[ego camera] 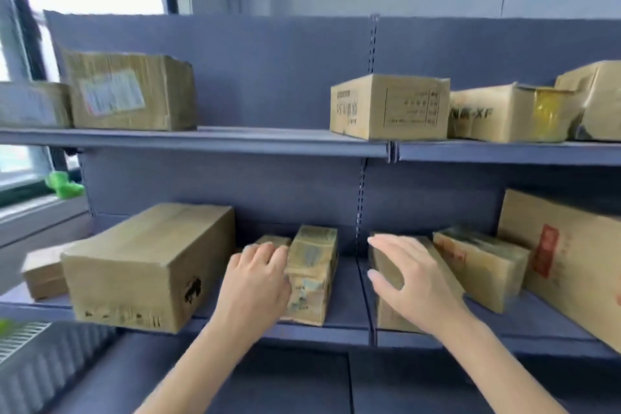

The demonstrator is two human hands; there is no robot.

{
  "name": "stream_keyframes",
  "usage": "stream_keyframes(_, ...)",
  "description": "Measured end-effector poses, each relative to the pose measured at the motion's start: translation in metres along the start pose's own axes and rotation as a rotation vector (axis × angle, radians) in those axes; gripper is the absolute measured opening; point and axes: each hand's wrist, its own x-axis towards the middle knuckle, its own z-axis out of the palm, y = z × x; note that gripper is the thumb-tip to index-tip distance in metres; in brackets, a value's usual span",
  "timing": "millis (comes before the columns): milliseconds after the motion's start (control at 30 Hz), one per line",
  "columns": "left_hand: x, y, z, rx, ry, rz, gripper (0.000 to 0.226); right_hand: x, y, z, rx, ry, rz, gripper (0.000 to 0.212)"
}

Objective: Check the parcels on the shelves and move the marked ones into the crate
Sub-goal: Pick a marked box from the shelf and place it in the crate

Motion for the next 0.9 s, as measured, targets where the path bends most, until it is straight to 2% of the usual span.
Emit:
stream_keyframes(200, 0.049, -0.004, -0.054, 0.026, 0.098, -0.024, 0.044, 0.049, -0.004, -0.052, -0.077, 0.065, -0.064, 0.042)
stream_keyframes(367, 0.075, 0.008, -0.059, -0.142, 0.136, 0.018, 0.043, 0.060, 0.007, -0.067, -0.077, 0.100, -0.048, 0.040)
stream_keyframes(500, 0.114, 0.026, -0.062, -0.292, 0.173, 0.034, 0.041, 0.087, 0.032, -0.082, -0.078, 0.067, 0.005, 0.035)
stream_keyframes(633, 0.173, 0.054, -0.063, -0.436, 0.100, 0.032, 0.044, 0.127, 0.067, -0.097, -0.063, 0.099, 0.081, 0.033)
stream_keyframes(767, 0.231, 0.072, -0.046, -0.391, -0.008, -0.040, 0.045, 0.166, 0.095, -0.099, -0.035, 0.220, 0.202, 0.040)
stream_keyframes(867, 0.262, 0.081, -0.028, -0.342, -0.080, -0.085, 0.030, 0.193, 0.111, -0.095, -0.001, 0.155, 0.349, 0.034)
stream_keyframes(900, 0.268, 0.082, -0.024, -0.350, -0.121, -0.118, 0.020, 0.200, 0.114, -0.093, 0.022, 0.104, 0.420, 0.039)
